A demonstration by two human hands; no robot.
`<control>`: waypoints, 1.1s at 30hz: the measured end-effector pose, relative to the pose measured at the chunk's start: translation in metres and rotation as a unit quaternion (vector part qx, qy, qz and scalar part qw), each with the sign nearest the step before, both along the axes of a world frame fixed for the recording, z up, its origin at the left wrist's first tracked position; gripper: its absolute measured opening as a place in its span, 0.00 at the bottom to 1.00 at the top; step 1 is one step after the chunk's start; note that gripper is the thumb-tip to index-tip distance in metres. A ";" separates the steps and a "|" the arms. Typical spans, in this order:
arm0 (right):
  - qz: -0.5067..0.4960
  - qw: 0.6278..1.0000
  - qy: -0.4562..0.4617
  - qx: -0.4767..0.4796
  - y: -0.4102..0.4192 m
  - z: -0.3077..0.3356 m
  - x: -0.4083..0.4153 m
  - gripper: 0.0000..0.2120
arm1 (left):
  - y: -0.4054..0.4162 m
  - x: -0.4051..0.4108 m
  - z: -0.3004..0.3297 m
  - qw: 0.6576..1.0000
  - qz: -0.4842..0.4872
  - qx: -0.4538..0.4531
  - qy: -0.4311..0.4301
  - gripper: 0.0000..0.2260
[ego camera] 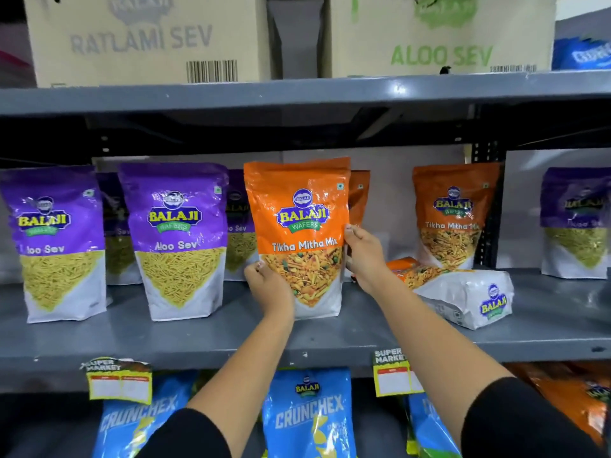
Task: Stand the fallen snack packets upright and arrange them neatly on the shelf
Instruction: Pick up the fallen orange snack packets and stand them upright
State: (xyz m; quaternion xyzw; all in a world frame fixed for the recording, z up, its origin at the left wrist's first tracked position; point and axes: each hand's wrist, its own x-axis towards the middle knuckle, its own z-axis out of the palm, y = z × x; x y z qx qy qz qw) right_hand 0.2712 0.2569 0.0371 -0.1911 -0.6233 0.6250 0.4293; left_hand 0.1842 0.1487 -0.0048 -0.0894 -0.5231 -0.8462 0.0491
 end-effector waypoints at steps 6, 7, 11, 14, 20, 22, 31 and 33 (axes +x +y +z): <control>-0.106 0.949 -0.213 0.208 0.053 0.025 0.049 0.16 | 0.009 0.036 -0.008 0.971 0.087 0.045 0.218 0.19; -0.138 0.917 -0.279 0.248 0.070 0.027 0.062 0.17 | 0.012 0.055 -0.010 0.958 0.070 0.055 0.274 0.19; -0.228 0.801 -0.493 0.253 0.190 -0.006 0.102 0.30 | 0.050 0.118 -0.015 0.954 -0.164 0.017 0.250 0.15; -0.218 0.775 -0.565 0.181 0.194 -0.017 0.125 0.33 | 0.095 0.129 -0.017 0.946 -0.319 -0.045 -0.033 0.08; -0.274 0.765 -0.562 0.158 0.105 -0.003 0.148 0.30 | 0.122 0.141 -0.016 0.894 -0.403 -0.008 -0.196 0.16; -0.302 0.779 -0.524 0.166 0.100 -0.008 0.153 0.25 | 0.125 0.142 -0.014 0.890 -0.409 0.003 -0.201 0.18; -0.416 0.881 -0.187 0.126 0.061 -0.034 0.172 0.25 | 0.104 0.161 0.034 0.963 -0.266 -0.044 -0.005 0.10; -0.316 0.947 -0.053 0.039 0.063 -0.033 0.170 0.24 | 0.096 0.162 0.045 0.970 -0.237 -0.037 0.042 0.14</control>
